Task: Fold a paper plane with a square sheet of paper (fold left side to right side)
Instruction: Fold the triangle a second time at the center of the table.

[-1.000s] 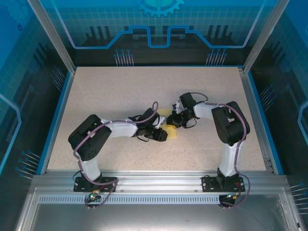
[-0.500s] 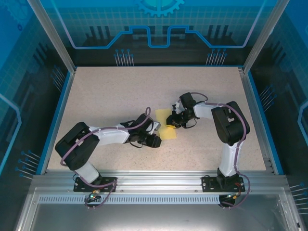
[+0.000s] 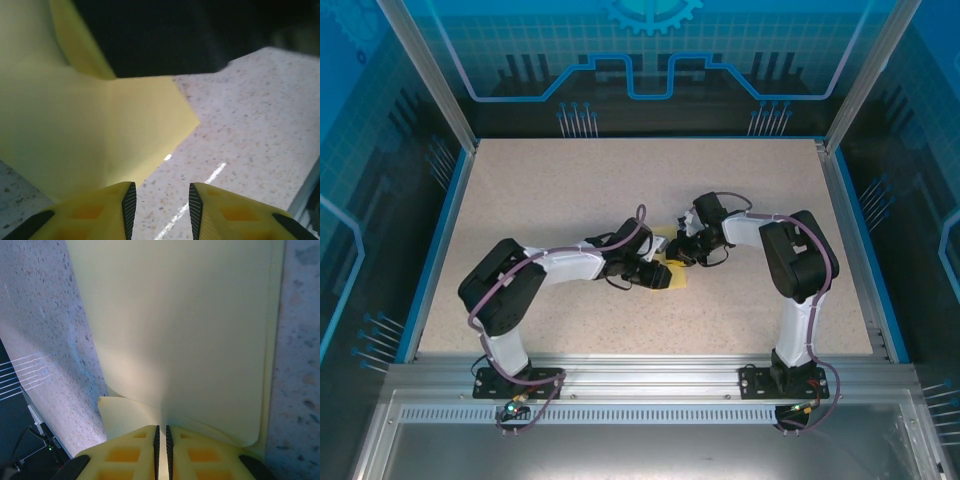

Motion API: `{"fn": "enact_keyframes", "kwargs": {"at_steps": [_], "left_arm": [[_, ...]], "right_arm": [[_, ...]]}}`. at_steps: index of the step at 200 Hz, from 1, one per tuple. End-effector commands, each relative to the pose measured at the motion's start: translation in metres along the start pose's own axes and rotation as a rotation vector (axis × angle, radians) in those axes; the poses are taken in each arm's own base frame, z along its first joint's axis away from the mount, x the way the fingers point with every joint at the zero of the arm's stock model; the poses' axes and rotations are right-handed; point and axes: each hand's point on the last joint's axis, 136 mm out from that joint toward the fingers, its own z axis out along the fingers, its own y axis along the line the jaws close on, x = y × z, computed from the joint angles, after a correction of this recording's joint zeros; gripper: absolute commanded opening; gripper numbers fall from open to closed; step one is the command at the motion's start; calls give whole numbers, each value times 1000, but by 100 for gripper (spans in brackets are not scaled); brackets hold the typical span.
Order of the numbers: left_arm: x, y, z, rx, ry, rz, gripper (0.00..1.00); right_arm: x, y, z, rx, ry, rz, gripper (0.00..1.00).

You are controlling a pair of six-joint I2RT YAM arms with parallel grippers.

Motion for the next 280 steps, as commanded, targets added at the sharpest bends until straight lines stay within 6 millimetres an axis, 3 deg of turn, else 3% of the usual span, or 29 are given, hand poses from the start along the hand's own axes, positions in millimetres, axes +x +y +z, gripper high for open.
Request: {"fn": "enact_keyframes", "kwargs": {"at_steps": [1, 51, 87, 119, 201, 244, 280], "left_arm": [[9, 10, 7, -17, 33, -18, 37], [36, 38, 14, -93, 76, -66, 27], [43, 43, 12, -110, 80, -71, 19], [45, 44, 11, -114, 82, -71, 16], [49, 48, 11, -135, 86, -73, 15], [50, 52, 11, -151, 91, -74, 14], [55, 56, 12, -164, 95, -77, 14]], "right_arm": [[14, -19, 10, 67, 45, 34, 15], [4, 16, -18, -11, -21, -74, 13], [20, 23, -30, -28, 6, -108, 6], [35, 25, -19, -43, 47, -105, 3], [51, 24, 15, -26, 128, -94, 3], [47, 12, 23, 42, 132, -94, 3], [36, -2, 19, 119, 102, -103, 3]]}}
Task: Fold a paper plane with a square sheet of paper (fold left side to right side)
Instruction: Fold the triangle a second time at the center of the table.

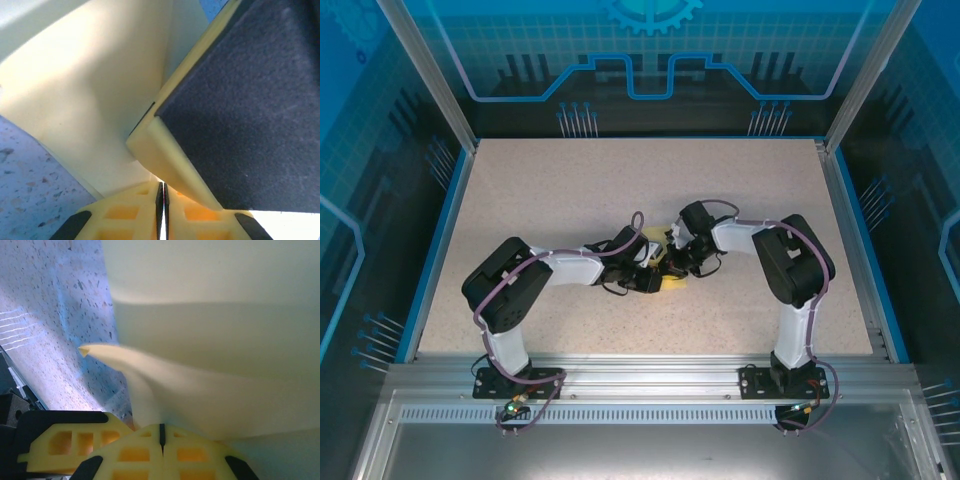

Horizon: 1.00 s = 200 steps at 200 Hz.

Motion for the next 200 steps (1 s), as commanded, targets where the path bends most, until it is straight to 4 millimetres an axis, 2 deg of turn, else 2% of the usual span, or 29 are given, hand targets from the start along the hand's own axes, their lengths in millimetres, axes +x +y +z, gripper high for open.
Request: {"fn": "enact_keyframes", "kwargs": {"at_steps": [1, 57, 112, 151, 200], "left_arm": [[42, 33, 4, -111, 115, -48, 14], [47, 37, 7, -116, 121, -57, 14], [50, 36, 4, -108, 117, -56, 14], [52, 34, -1, -100, 111, -57, 14], [58, 34, -8, -91, 102, -66, 16]], "right_arm": [[-8, -16, 3, 96, -19, -10, 3], [-32, -33, -17, 146, -71, 1, 4], [-56, -58, -34, 193, -98, 30, 4], [-64, -69, -41, 200, -107, 45, 4], [-66, -69, -40, 176, -97, 52, 4]]}}
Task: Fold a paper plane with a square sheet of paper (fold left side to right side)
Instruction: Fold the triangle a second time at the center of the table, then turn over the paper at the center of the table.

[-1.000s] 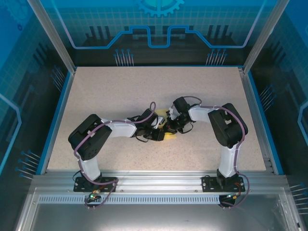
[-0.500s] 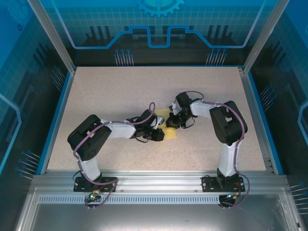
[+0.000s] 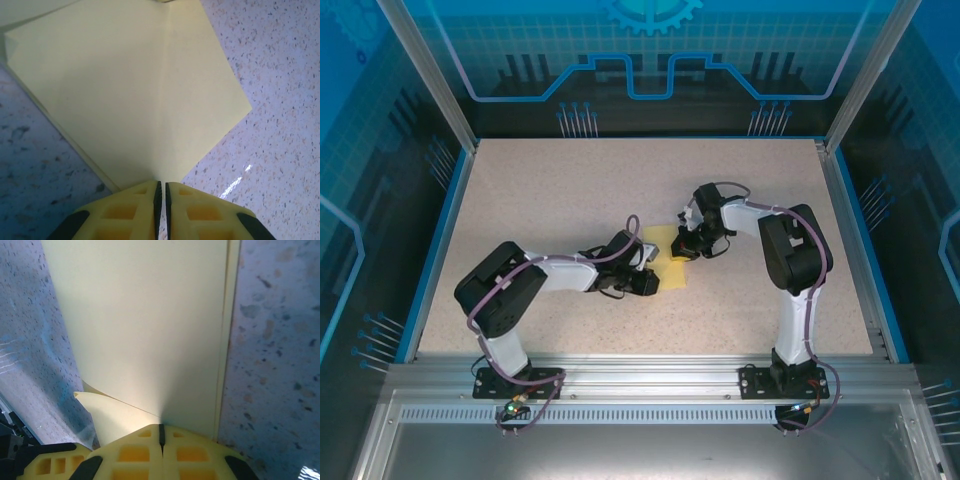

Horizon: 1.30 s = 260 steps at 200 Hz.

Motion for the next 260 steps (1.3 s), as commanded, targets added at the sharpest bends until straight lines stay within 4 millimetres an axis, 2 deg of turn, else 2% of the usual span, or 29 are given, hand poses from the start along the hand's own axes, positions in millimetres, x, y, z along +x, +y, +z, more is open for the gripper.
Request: {"fn": "enact_keyframes", "kwargs": {"at_steps": [1, 52, 87, 103, 131, 150, 167, 187, 207, 239, 260], "left_arm": [[51, 30, -4, -103, 147, -78, 16], [58, 33, -5, -105, 152, -87, 15], [49, 23, -19, -87, 107, -70, 18], [37, 17, -30, -78, 67, -62, 23], [5, 7, -46, -43, -7, -72, 40], [-20, 1, -54, -8, -52, -93, 45], [-43, -2, -57, 15, -87, -96, 55], [-62, -5, -53, 42, -95, -100, 62], [-75, -6, -41, 56, -86, -92, 64], [-85, -1, -17, 56, -46, -94, 65], [-90, 4, -5, 48, -36, -95, 62]], "right_arm": [[-17, -36, -3, 97, -44, 33, 4], [-24, -26, -12, -11, -58, 40, 6], [-18, -12, -9, -126, -12, 48, 7], [-16, -8, -8, -165, -4, 58, 8], [-16, 6, -12, -248, -3, 58, 9], [-21, 19, -29, -260, -41, 26, 11], [-25, 24, -48, -235, -91, 1, 16], [-27, 22, -69, -194, -150, -15, 30], [-23, 10, -82, -132, -186, -17, 37], [-8, -2, -83, -114, -200, -19, 45], [1, -4, -78, -127, -196, -17, 46]]}}
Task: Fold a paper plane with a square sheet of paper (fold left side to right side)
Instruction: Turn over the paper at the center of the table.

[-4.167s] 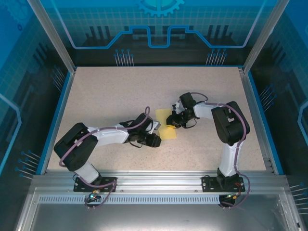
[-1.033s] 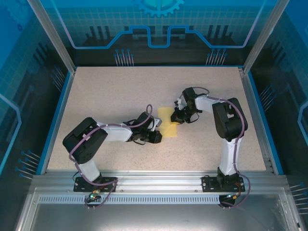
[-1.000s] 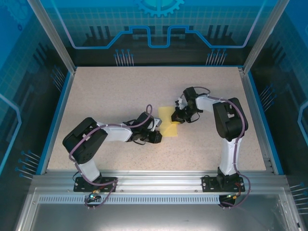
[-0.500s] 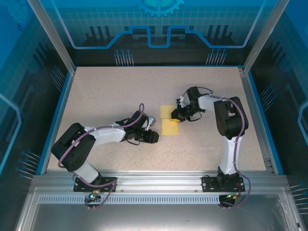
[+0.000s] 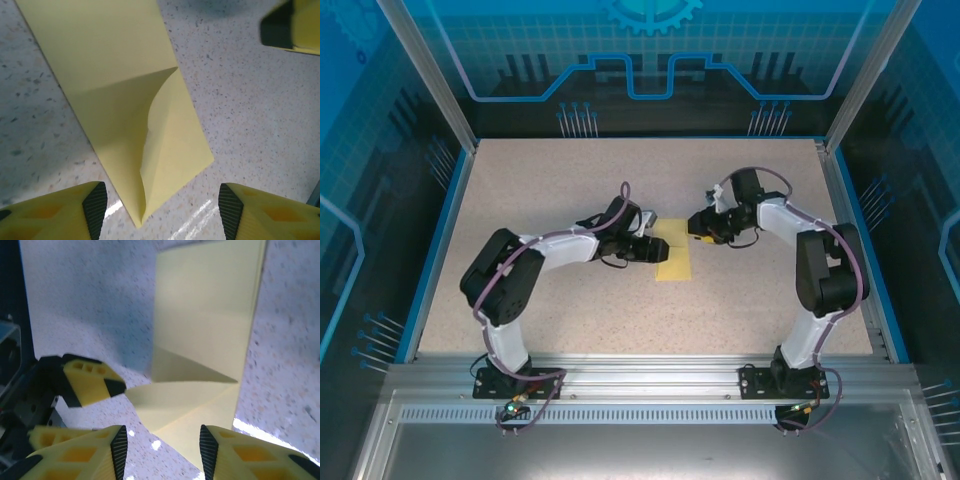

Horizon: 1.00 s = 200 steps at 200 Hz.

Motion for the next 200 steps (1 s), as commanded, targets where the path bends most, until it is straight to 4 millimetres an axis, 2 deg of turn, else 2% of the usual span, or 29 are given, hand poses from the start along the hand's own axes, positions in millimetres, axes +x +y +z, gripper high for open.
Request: {"fn": "enact_keyframes", "kwargs": {"at_steps": [1, 14, 27, 56, 73, 113, 154, 186, 200], "left_arm": [[-5, -1, 9, 17, 28, 8, 62], [-9, -2, 13, 22, 31, 15, 57], [-14, 0, 15, 13, 22, 19, 47], [-21, 9, 9, -10, -13, 0, 24], [-19, 13, 4, -17, -25, -5, 16], [-15, 18, -1, -28, -34, -10, 14], [-15, 18, 0, -25, -37, -15, 14], [-16, 20, -1, -31, -42, -17, 15], [-17, 21, -4, -34, -51, -22, 18]], "right_arm": [[14, -11, 2, 13, 16, 13, 46], [20, -13, 4, 0, 24, 20, 46], [24, -14, 8, -7, 36, 23, 45], [31, -16, 19, -32, 59, 42, 45], [30, -13, 25, -61, 60, 51, 45], [22, 0, 39, -115, 77, 49, 47], [19, 4, 54, -111, 105, 55, 48], [19, 4, 67, -102, 132, 64, 44], [18, 5, 70, -106, 134, 64, 40]]}}
